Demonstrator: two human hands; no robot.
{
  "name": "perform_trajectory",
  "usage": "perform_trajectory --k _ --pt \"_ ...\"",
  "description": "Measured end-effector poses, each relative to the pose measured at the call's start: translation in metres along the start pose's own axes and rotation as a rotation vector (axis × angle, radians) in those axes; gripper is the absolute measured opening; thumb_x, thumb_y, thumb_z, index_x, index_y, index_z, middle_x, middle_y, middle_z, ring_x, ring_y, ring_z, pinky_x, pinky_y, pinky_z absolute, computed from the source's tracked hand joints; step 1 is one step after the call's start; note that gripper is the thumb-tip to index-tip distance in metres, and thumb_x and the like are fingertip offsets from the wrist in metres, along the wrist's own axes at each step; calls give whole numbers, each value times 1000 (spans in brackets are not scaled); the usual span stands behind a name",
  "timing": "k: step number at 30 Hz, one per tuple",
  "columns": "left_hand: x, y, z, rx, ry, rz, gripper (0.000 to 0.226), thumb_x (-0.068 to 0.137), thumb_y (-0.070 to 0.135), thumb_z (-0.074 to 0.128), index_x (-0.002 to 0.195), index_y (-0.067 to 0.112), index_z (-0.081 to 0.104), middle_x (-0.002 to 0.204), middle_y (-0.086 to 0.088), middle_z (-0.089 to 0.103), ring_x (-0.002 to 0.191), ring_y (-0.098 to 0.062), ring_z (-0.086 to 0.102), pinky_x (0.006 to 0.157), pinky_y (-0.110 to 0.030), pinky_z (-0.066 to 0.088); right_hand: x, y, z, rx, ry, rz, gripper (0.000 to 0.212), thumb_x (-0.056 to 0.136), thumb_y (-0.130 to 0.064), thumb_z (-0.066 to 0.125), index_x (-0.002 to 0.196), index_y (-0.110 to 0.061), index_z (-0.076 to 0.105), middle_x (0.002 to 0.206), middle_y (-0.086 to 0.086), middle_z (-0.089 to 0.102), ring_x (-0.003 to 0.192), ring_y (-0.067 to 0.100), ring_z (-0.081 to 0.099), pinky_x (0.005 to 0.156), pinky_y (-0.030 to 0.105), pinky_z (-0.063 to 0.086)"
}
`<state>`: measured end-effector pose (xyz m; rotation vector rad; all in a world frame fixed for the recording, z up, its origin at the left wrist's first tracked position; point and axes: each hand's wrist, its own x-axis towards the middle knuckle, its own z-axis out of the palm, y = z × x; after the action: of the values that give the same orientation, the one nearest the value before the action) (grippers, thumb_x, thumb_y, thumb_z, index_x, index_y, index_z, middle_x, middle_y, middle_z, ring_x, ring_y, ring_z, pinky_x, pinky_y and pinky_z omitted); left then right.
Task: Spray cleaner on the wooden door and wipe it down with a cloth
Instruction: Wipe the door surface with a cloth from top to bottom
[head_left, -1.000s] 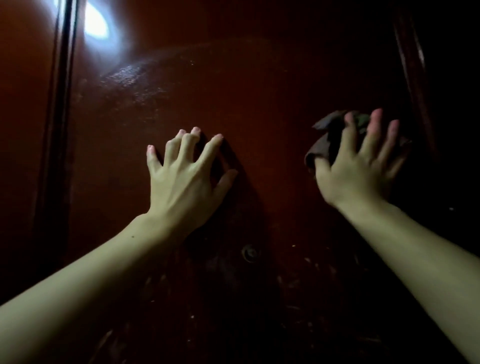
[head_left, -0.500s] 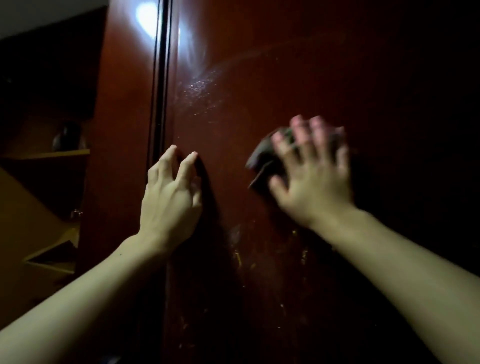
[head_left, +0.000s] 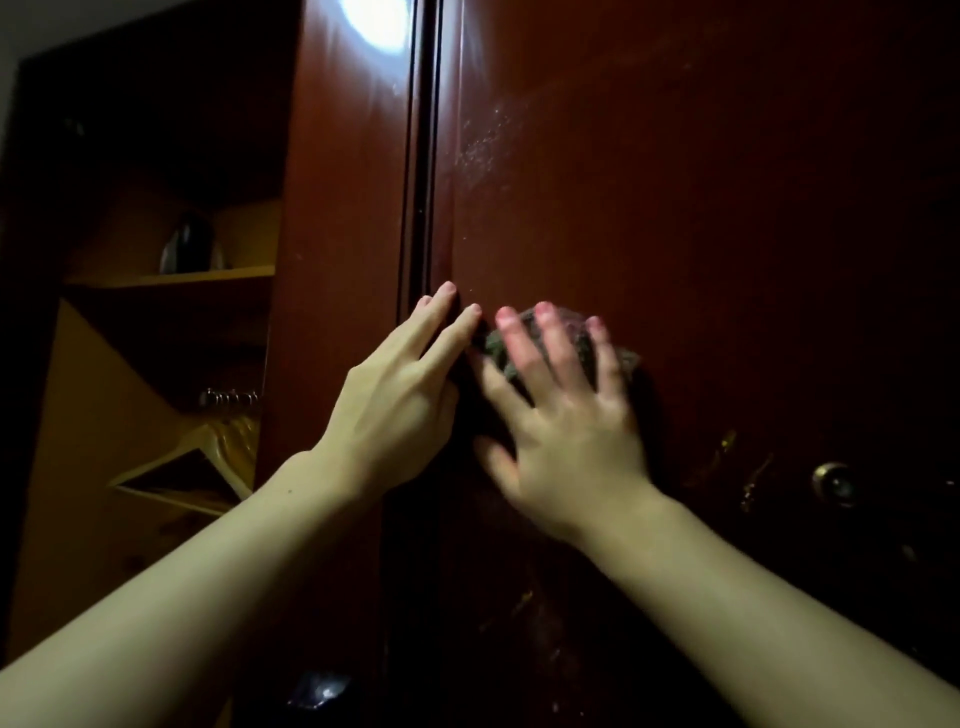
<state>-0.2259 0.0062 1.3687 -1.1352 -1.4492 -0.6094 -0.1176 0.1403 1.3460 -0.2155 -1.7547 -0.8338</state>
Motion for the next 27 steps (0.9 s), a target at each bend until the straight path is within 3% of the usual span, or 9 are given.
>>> perform_trajectory --k 6,8,11,13,15,19,22,27 --pt "-8 -3 5 -69 36 26 58 93 33 31 147 12 36 155 -11 29 143 -25 27 113 -27 25 14 19 -11 -2 3 519 76 82 -48 41 152 -24 26 161 15 8 148 39 1 114 63 -1" --pt "-10 0 8 -91 63 16 60 95 40 30 147 10 37 155 -11 30 143 -25 28 113 -26 23 13 -7 -7 4 39 476 72 83 -46 39 150 -22 31 160 18 12 147 42 6 114 66 3" --pt "-11 1 12 -37 88 45 70 96 56 27 145 7 40 153 -15 32 141 -30 30 110 -30 28 -11 -43 6 10 27 158 62 88 -45 45 144 -19 42 158 18 20 146 42 13 112 68 9" --pt "-13 1 16 16 75 86 77 93 62 25 144 6 41 153 -17 31 141 -34 30 108 -34 30 -29 -44 6 12 12 43 60 87 -49 48 141 -23 47 158 15 24 146 39 16 113 66 12" --pt "-15 -1 16 71 73 116 79 92 65 25 143 6 42 153 -19 31 141 -36 29 108 -36 30 -41 -25 4 -14 -4 52 65 83 -53 49 143 -26 46 158 13 25 146 38 19 114 65 12" --pt "-19 0 16 148 70 92 80 93 66 22 143 7 42 152 -19 32 141 -38 28 108 -40 30 -50 36 -9 -92 -20 365 79 79 -55 40 151 -24 29 160 15 15 147 39 10 113 64 7" --pt "-14 18 23 85 114 -25 76 93 60 30 139 2 45 151 -21 32 140 -42 26 109 -48 31 -43 32 -15 -79 -14 544 83 77 -54 41 151 -20 26 160 19 12 147 42 7 113 66 8" --pt "7 64 37 -13 193 -143 63 85 41 39 135 4 47 153 -22 26 142 -41 21 113 -58 20 -55 15 -8 -84 -20 194 72 85 -54 51 148 -21 38 158 16 24 145 41 18 113 65 14"
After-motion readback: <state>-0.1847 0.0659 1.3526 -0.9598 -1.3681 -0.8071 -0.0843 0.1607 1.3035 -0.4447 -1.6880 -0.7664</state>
